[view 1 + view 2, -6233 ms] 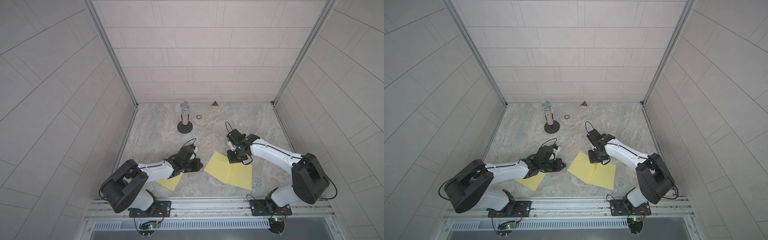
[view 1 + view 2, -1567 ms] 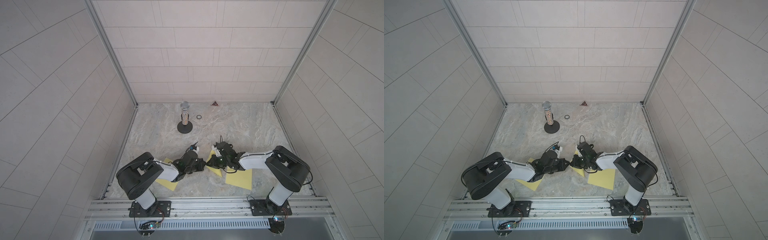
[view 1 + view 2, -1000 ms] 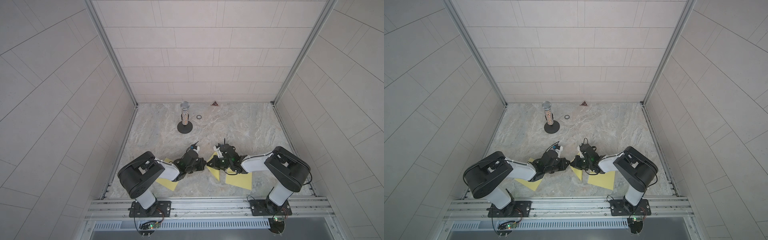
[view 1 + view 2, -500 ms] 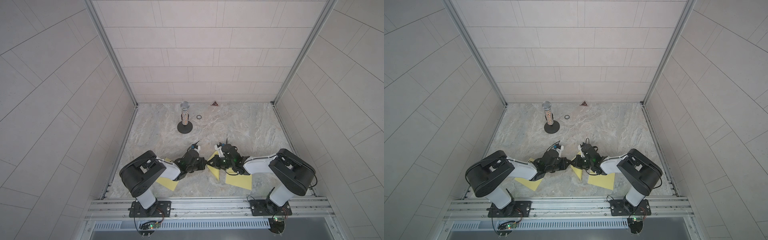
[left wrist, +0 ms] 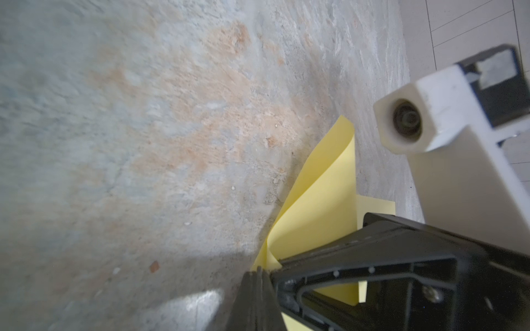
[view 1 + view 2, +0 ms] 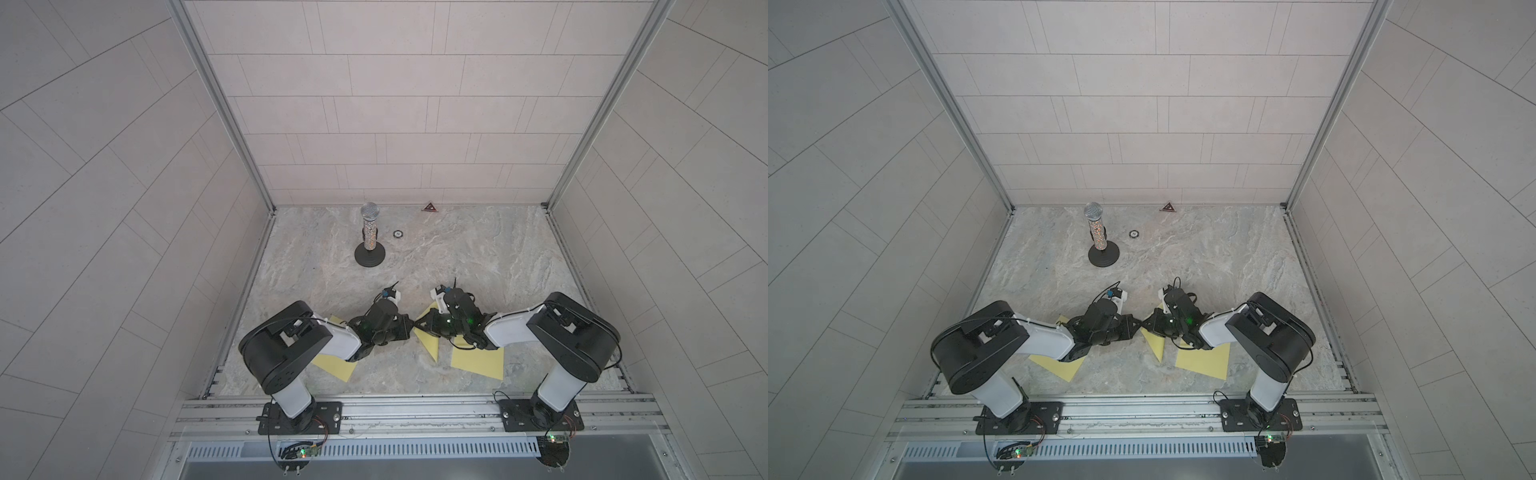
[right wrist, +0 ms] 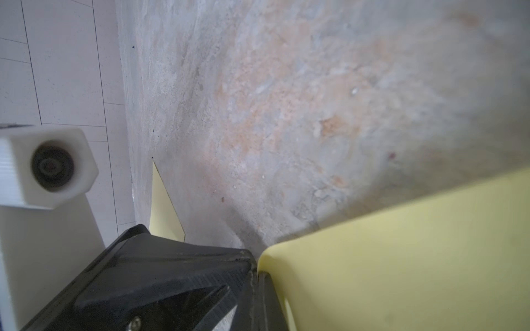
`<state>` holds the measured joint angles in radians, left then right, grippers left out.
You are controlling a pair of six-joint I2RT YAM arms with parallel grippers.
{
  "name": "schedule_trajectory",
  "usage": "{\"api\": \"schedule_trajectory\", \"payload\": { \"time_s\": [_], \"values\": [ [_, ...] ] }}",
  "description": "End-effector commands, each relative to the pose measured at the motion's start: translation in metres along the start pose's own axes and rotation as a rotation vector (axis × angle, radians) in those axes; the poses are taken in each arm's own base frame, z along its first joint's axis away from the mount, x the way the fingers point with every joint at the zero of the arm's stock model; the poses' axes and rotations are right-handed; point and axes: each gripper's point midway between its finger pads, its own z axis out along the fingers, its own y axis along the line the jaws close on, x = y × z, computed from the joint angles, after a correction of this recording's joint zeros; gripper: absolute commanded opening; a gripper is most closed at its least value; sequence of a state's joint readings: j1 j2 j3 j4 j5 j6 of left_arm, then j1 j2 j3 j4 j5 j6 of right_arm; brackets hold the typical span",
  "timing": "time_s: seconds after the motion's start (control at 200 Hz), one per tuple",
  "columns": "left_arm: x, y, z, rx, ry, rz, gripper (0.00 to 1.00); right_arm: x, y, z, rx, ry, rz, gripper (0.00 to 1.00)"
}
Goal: Fold the square paper diagonally
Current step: Fold the paper at the center of the board.
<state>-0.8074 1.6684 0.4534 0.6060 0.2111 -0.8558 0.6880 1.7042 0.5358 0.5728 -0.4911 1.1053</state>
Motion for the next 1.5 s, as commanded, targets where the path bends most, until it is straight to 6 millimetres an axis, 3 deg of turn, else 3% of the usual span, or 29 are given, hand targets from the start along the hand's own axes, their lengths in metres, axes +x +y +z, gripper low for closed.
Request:
{"api": "schedule_trajectory", "payload": {
  "time_s": [0.0, 0.345, 0.67, 0.981, 1.281, 1.361, 1.496],
  "values": [
    [0.073, 0.091, -0.015, -0.328, 0.235, -0.024, 0.0, 0.002, -0.001, 0.003, -0.014, 0.001, 0.012, 0.0],
    [0.073, 0.092, -0.015, -0.329, 0.234, -0.023, 0.0, 0.01, -0.019, 0.007, 0.027, 0.012, 0.018, 0.0],
    [0.072, 0.092, -0.017, -0.327, 0.225, -0.025, 0.0, 0.031, -0.068, 0.002, 0.187, 0.028, 0.014, 0.0],
    [0.062, 0.08, -0.021, -0.298, 0.19, -0.042, 0.0, 0.036, -0.081, -0.002, 0.259, 0.052, -0.016, 0.2],
    [0.042, 0.067, -0.036, -0.291, 0.12, -0.052, 0.0, 0.04, -0.09, 0.001, 0.277, 0.067, -0.009, 0.29],
    [0.037, 0.061, -0.04, -0.278, 0.1, -0.062, 0.0, 0.041, -0.093, 0.001, 0.283, 0.065, -0.001, 0.22],
    [0.029, 0.046, -0.041, -0.223, 0.08, -0.092, 0.0, 0.043, -0.097, -0.002, 0.301, 0.067, 0.0, 0.02]
  ]
}}
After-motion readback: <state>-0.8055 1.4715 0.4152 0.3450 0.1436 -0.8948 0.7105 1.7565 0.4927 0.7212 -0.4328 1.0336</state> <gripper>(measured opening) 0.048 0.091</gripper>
